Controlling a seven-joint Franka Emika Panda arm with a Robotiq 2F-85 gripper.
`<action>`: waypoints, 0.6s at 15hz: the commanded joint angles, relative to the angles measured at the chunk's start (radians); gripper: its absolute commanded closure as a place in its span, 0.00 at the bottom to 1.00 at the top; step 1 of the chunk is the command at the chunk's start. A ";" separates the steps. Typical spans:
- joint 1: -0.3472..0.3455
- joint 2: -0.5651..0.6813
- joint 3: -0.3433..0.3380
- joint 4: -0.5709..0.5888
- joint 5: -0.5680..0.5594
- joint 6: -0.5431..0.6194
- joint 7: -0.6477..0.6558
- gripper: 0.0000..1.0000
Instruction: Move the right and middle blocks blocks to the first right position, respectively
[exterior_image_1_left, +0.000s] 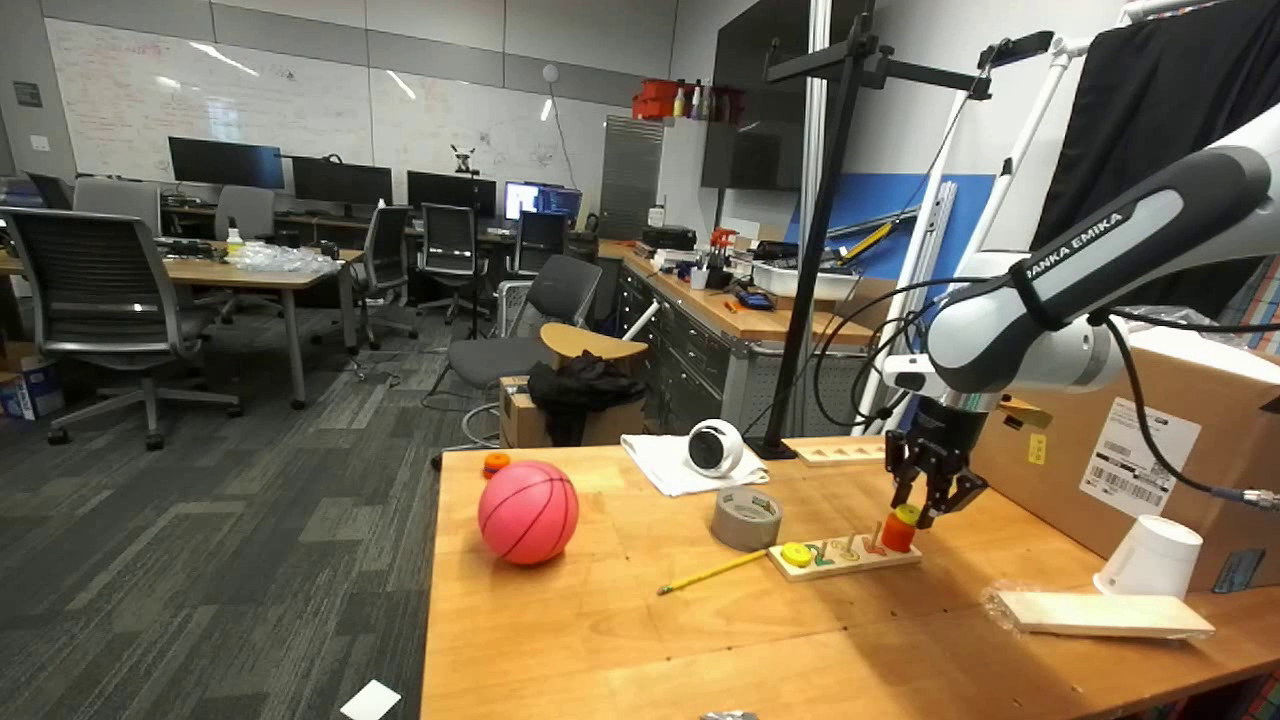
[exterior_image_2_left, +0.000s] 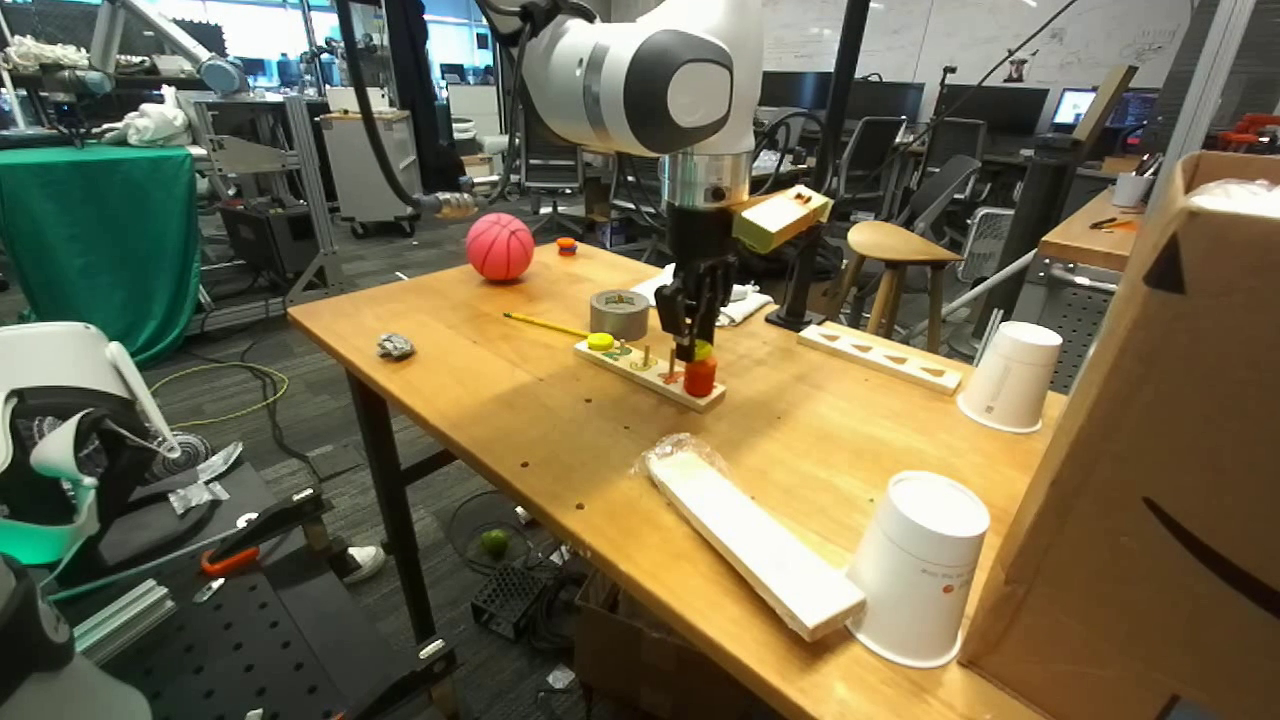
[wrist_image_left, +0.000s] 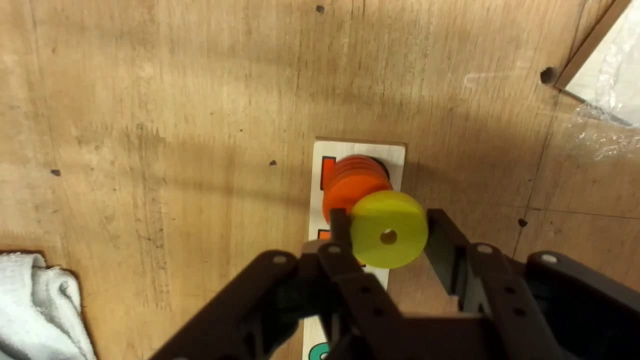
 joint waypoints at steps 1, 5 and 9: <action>-0.003 -0.004 0.000 0.001 -0.012 0.007 -0.004 0.83; -0.001 0.007 0.001 0.010 -0.014 0.005 -0.002 0.83; 0.001 0.020 0.003 0.026 -0.014 -0.001 -0.002 0.83</action>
